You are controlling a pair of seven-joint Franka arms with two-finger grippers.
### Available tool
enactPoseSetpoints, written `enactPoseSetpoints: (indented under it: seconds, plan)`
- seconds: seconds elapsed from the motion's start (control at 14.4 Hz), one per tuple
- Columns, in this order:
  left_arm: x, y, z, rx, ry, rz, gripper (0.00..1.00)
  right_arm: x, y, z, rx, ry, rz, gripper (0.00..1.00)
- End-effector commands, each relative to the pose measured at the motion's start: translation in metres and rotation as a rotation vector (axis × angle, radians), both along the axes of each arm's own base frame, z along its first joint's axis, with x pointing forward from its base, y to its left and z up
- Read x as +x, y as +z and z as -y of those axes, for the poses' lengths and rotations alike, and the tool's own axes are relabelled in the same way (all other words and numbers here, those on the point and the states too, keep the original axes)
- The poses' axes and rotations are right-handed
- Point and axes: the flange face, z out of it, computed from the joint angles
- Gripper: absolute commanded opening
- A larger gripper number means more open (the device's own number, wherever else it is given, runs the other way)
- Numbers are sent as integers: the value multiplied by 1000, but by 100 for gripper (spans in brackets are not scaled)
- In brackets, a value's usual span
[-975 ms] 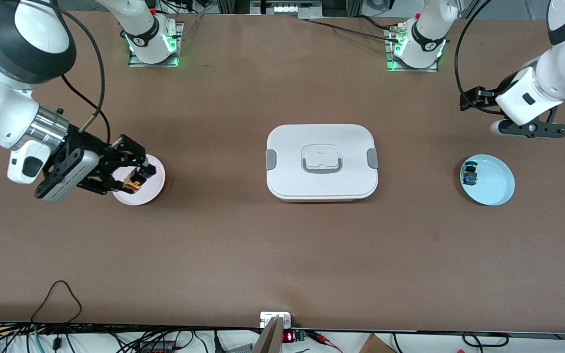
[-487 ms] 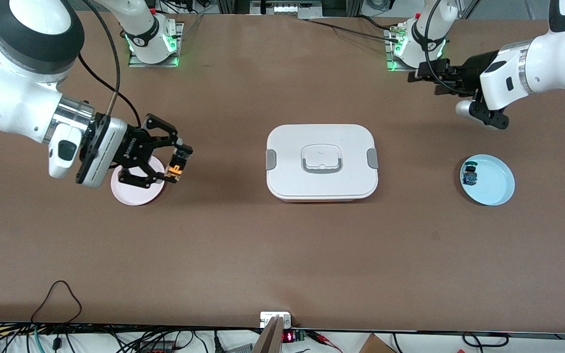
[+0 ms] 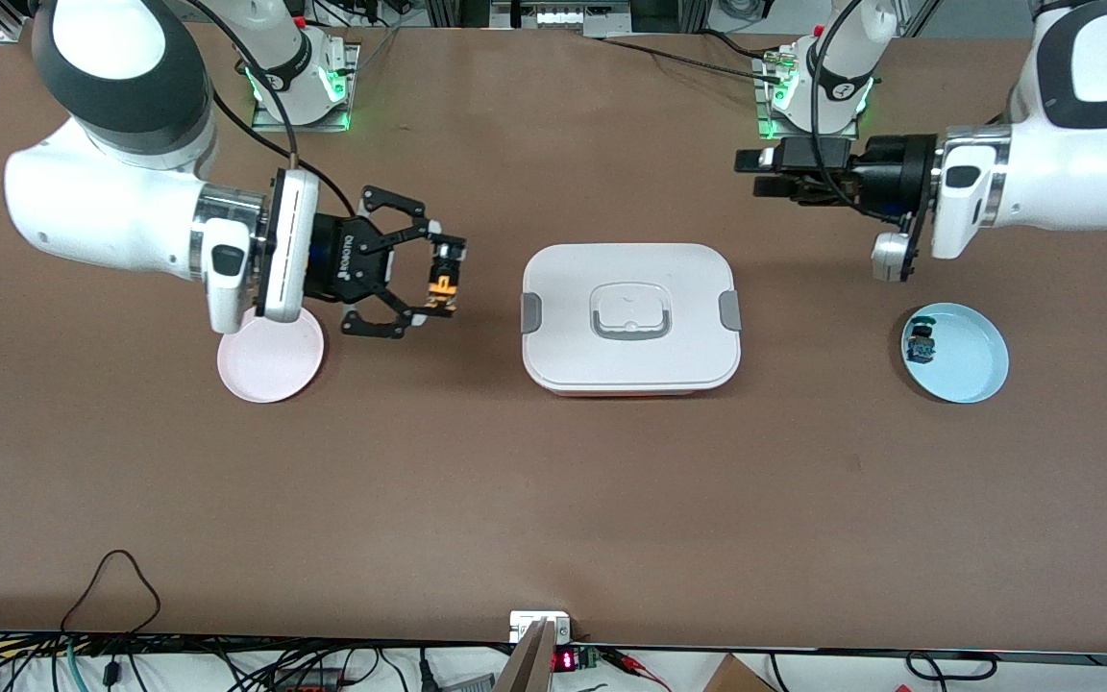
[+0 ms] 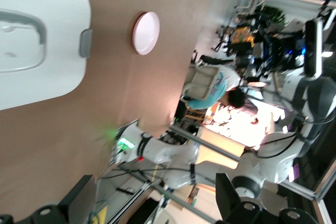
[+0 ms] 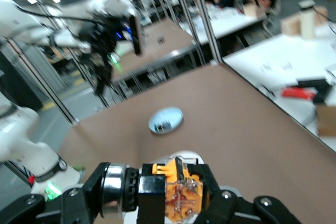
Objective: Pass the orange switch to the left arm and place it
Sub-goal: 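Carry the switch over the box while the left gripper approaches it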
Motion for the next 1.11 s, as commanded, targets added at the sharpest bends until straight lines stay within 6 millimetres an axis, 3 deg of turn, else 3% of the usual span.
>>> enactPoseSetpoints:
  seconds: [0.0,0.42,0.63,0.77,0.91,1.04]
  plan:
    - [-1,9,36,-84,118,7,100,-5,-1,-17,168,25,38,0]
    - [3,17,77,-266,285,-44,100,-20,-30,-49,351,55,33,0]
    - [7,10,97,-336,381,-90,100,-26,-27,-62,389,58,31,0]
    - [6,-3,113,-297,420,-33,100,-28,-22,-69,448,39,34,0]
    - [5,-6,118,-271,454,-12,100,-29,-22,-71,451,37,51,0]
    - [-7,-6,139,-234,491,5,100,-34,-20,-79,455,50,55,0]
